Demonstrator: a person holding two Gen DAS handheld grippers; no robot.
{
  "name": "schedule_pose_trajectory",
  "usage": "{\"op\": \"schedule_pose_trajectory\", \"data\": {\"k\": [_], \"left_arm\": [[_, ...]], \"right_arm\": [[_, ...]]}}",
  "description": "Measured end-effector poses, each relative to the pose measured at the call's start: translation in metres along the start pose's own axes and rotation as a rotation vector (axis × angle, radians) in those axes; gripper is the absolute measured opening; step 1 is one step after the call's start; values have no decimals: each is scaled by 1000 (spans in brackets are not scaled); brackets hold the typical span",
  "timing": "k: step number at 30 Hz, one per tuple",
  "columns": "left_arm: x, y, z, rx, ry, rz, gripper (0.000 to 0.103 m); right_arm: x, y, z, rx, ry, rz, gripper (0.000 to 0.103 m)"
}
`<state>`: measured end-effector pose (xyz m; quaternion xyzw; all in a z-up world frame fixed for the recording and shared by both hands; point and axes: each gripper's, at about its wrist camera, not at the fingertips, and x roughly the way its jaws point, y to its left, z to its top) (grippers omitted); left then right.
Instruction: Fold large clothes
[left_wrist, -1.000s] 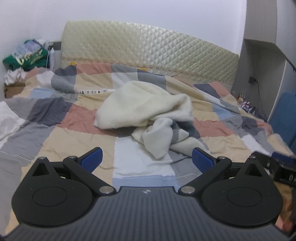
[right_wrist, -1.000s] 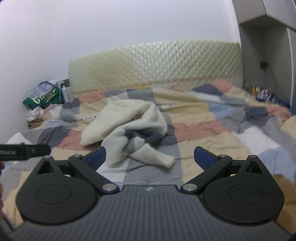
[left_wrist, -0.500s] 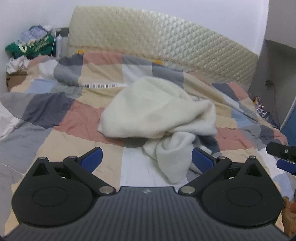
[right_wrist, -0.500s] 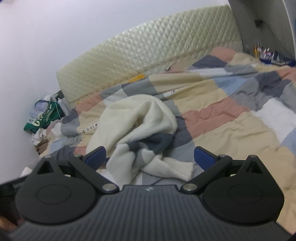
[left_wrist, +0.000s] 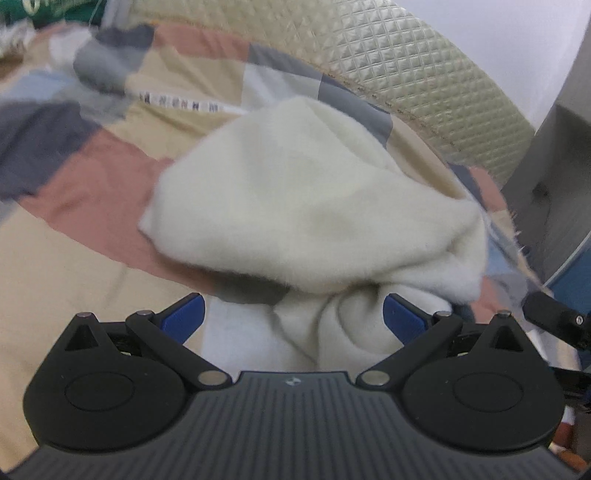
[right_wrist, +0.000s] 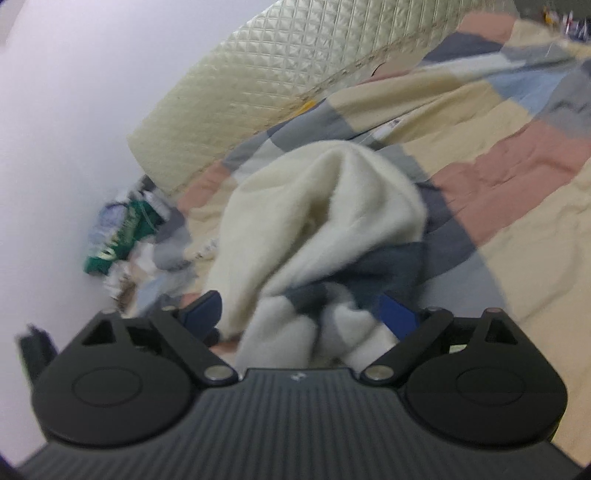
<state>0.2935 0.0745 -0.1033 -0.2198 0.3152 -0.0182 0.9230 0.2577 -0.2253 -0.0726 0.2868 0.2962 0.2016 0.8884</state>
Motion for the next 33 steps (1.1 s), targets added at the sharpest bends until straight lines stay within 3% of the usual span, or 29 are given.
{"op": "schedule_pose_trajectory", "data": {"k": [1, 3, 5, 7, 9, 10, 11, 12, 15, 17, 20, 22, 33], "left_arm": [[7, 7, 0, -25, -13, -23, 103], [20, 20, 0, -81, -29, -90, 103], [36, 34, 3, -146, -15, -172, 103], [54, 46, 4, -200, 7, -241, 102], [68, 57, 2, -250, 6, -283, 101], [73, 63, 1, -287, 4, -305, 94], [77, 66, 2, -315, 3, -336, 83], [79, 67, 3, -327, 1, -360, 79], [70, 59, 8, -213, -82, -398, 61], [62, 63, 9, -229, -113, -424, 40], [45, 64, 16, -214, -174, -447, 23], [31, 65, 19, -221, -200, -468, 19], [-104, 49, 18, -202, -426, -569, 16]], "right_arm": [[7, -2, 1, 6, 1, 29, 93], [19, -5, 3, 23, -7, 82, 80], [32, -9, 5, 44, -7, 112, 78], [46, -18, 8, 74, 6, 110, 73], [60, -32, 10, 110, 9, 103, 59], [65, -38, 10, 123, 5, 95, 55], [72, -44, 10, 144, 12, 74, 42], [76, -47, 11, 159, 19, 71, 36], [76, -47, 13, 158, -3, 99, 21], [72, -45, 14, 128, -14, 101, 14], [60, -32, 15, 47, -37, 92, 11], [49, -24, 17, 3, -54, 83, 11], [-55, 23, 38, -128, -234, 103, 11]]}}
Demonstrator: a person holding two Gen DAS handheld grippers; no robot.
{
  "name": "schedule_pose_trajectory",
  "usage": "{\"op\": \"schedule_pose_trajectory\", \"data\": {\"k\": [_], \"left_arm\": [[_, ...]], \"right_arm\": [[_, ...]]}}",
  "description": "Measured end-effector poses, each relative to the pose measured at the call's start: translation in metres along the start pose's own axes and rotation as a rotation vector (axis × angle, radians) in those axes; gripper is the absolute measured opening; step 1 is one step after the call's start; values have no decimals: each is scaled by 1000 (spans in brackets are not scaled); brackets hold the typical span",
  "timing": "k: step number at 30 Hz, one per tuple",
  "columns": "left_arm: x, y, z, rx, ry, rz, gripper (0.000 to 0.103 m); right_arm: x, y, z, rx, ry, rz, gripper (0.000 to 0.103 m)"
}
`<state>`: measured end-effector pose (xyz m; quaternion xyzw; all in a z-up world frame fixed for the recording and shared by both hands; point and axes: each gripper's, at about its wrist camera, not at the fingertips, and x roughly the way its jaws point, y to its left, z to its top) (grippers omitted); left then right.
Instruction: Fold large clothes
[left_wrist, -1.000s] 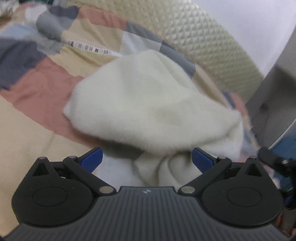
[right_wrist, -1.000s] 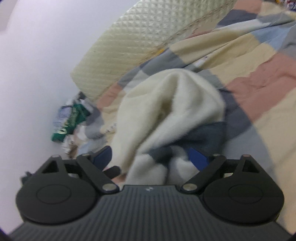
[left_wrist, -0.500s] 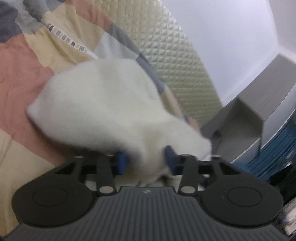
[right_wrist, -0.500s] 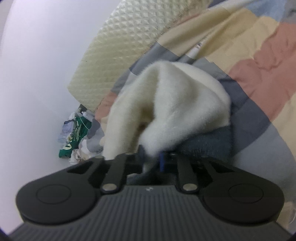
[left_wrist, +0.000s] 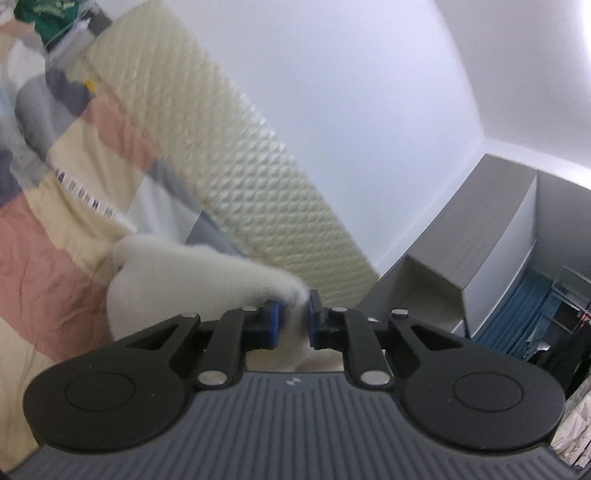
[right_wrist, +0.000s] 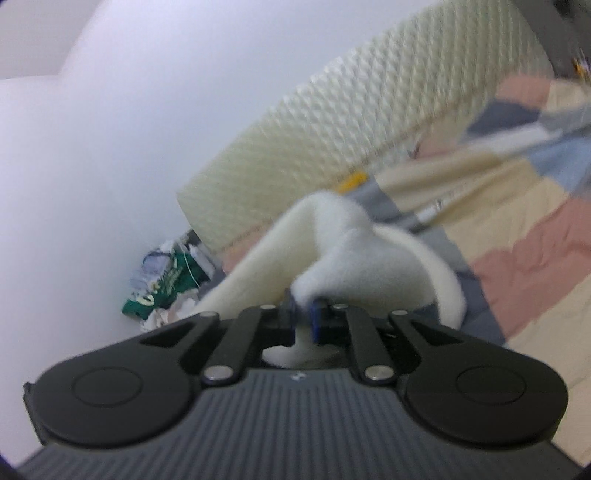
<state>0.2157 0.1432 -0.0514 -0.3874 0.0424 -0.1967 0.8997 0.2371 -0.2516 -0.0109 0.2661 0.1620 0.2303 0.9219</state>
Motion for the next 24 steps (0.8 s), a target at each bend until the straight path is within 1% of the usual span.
{"op": "schedule_pose_trajectory", "data": {"k": [2, 5, 9, 12, 14, 16, 17, 19, 21, 24], "left_arm": [[-21, -21, 4, 17, -14, -18, 16], [-55, -50, 7, 32, -33, -42, 16], [-97, -91, 11, 63, -53, -80, 16], [-127, -116, 11, 64, -65, -98, 16], [-144, -122, 5, 40, -58, -107, 16], [-158, -125, -3, 27, -26, -103, 16], [-161, -126, -9, 34, 8, -86, 16], [-156, -127, -23, 50, 80, -36, 16], [-148, -129, -35, 70, 152, 25, 17], [-129, -127, -54, 122, 230, 114, 17]], "right_arm": [[-21, 10, 7, 3, -15, 17, 10], [-57, 28, 13, -53, -47, 18, 10], [-103, 33, 15, -72, -76, 2, 10], [-135, 30, 16, -84, -102, -33, 10], [-154, 23, 13, -87, -106, -85, 10], [-164, 10, 7, -83, -77, -139, 11], [-166, 3, 3, -74, -55, -158, 11], [-161, -9, -8, -82, 7, -226, 11], [-144, -20, -21, -92, 89, -322, 11], [-123, -46, -40, 2, 200, -391, 11]]}}
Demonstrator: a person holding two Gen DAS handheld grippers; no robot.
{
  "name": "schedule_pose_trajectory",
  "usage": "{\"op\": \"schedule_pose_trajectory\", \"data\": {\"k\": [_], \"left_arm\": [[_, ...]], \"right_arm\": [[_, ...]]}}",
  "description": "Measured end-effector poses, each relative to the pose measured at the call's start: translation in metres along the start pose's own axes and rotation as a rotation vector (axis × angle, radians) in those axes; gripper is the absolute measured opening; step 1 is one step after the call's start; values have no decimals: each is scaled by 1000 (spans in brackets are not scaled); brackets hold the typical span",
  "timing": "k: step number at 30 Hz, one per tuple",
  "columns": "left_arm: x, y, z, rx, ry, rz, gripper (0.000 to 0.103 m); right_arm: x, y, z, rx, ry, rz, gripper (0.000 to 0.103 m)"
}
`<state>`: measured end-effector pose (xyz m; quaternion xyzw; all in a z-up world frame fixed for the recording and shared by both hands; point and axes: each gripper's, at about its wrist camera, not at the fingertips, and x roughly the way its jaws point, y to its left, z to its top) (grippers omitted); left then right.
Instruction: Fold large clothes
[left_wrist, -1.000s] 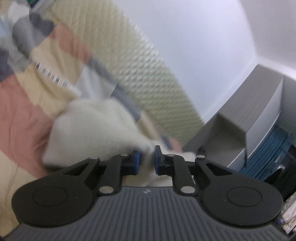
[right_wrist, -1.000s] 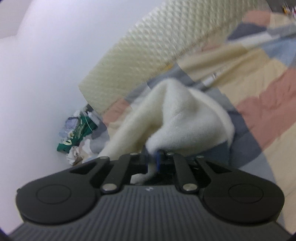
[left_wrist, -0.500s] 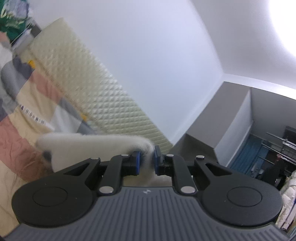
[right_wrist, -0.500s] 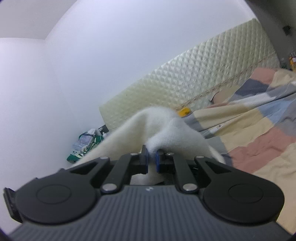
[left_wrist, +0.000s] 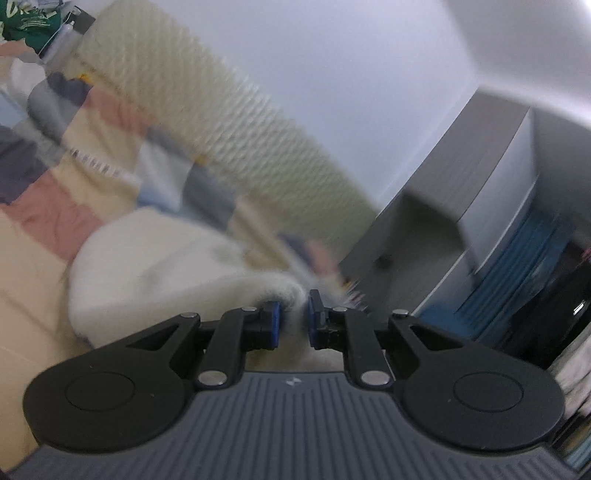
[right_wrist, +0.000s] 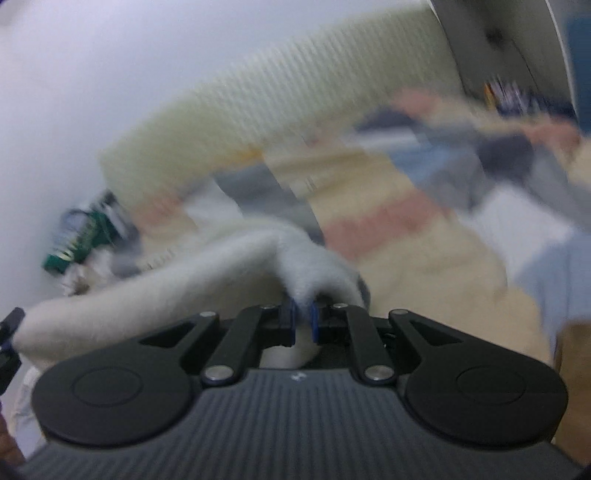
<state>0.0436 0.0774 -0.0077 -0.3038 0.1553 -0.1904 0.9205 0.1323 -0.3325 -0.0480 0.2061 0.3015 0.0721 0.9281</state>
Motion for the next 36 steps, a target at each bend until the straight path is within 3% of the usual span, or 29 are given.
{"op": "schedule_pose_trajectory", "data": {"k": [5, 9, 14, 16, 17, 18, 24, 28, 34, 36], "left_arm": [[42, 25, -27, -40, 118, 82, 17], [82, 49, -37, -83, 171, 146, 17], [129, 84, -36, -144, 208, 205, 18], [125, 87, -35, -171, 203, 202, 18], [123, 88, -36, -182, 200, 198, 18], [121, 88, -35, -188, 197, 194, 18], [114, 78, -35, -166, 196, 199, 18], [112, 77, -34, -177, 190, 199, 19], [114, 76, -34, -170, 189, 211, 19], [115, 76, -34, -174, 190, 214, 20]], "right_arm": [[46, -30, -25, 191, 168, -40, 13], [64, -39, -34, 235, 211, -52, 15], [53, -38, -36, 279, 200, -40, 23], [42, -43, -32, 316, 196, -24, 39], [35, -44, -33, 338, 190, -10, 56], [28, -45, -33, 361, 179, 12, 65], [-10, -36, -24, 339, 56, 74, 66], [-28, -22, -19, 307, -18, 163, 69], [-28, 1, -25, 294, 27, 316, 70], [-19, 5, -31, 313, 78, 335, 80]]}}
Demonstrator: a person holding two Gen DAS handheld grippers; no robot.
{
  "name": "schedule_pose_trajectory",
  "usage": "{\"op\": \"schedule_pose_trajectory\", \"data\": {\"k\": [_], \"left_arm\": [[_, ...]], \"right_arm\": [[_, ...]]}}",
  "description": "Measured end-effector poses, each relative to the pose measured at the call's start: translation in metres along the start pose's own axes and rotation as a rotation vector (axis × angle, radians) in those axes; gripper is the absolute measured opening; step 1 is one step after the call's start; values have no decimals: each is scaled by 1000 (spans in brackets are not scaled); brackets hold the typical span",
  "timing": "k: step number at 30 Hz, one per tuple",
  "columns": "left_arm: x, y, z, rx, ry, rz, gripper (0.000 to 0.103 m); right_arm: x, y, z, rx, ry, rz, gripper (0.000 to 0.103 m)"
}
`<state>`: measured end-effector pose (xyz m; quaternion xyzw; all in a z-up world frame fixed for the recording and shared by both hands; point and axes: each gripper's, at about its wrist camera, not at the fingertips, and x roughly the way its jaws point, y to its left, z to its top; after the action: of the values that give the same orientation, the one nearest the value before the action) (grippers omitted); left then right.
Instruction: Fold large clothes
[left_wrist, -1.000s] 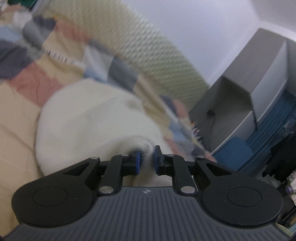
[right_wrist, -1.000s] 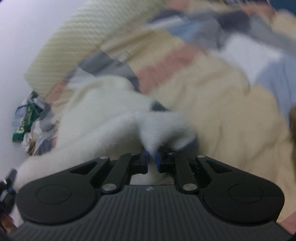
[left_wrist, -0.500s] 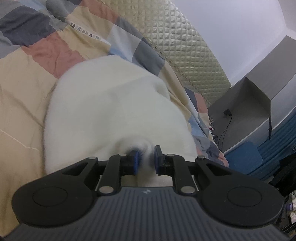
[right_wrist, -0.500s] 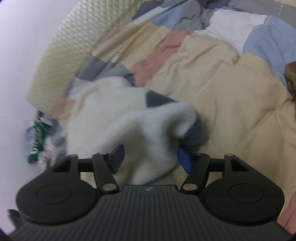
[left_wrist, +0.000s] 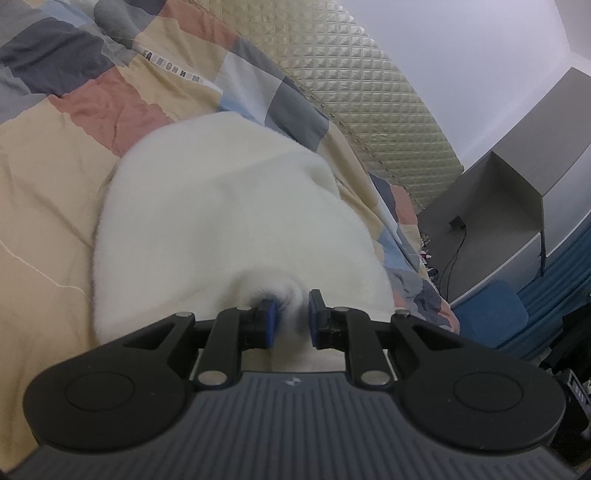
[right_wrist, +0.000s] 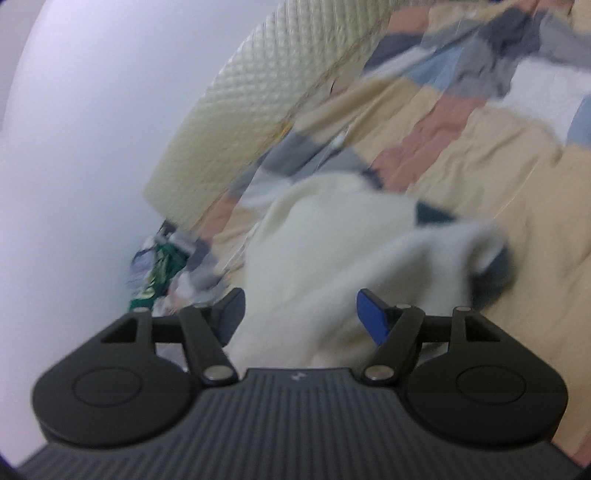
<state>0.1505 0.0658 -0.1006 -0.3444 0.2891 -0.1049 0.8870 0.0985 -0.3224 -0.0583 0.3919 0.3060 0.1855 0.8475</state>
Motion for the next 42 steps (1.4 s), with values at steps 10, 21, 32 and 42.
{"op": "schedule_pose_trajectory", "data": {"k": [10, 21, 32, 42], "left_arm": [[2, 10, 1, -74, 15, -19, 25], [0, 21, 1, -212, 44, -125, 42], [-1, 24, -13, -312, 115, -193, 52], [5, 38, -16, -420, 99, -184, 52]], "right_arm": [[27, -30, -14, 134, 101, -83, 86], [53, -46, -17, 219, 138, 50, 86], [42, -26, -14, 191, 79, 198, 86], [57, -52, -26, 212, 141, -9, 86]]}}
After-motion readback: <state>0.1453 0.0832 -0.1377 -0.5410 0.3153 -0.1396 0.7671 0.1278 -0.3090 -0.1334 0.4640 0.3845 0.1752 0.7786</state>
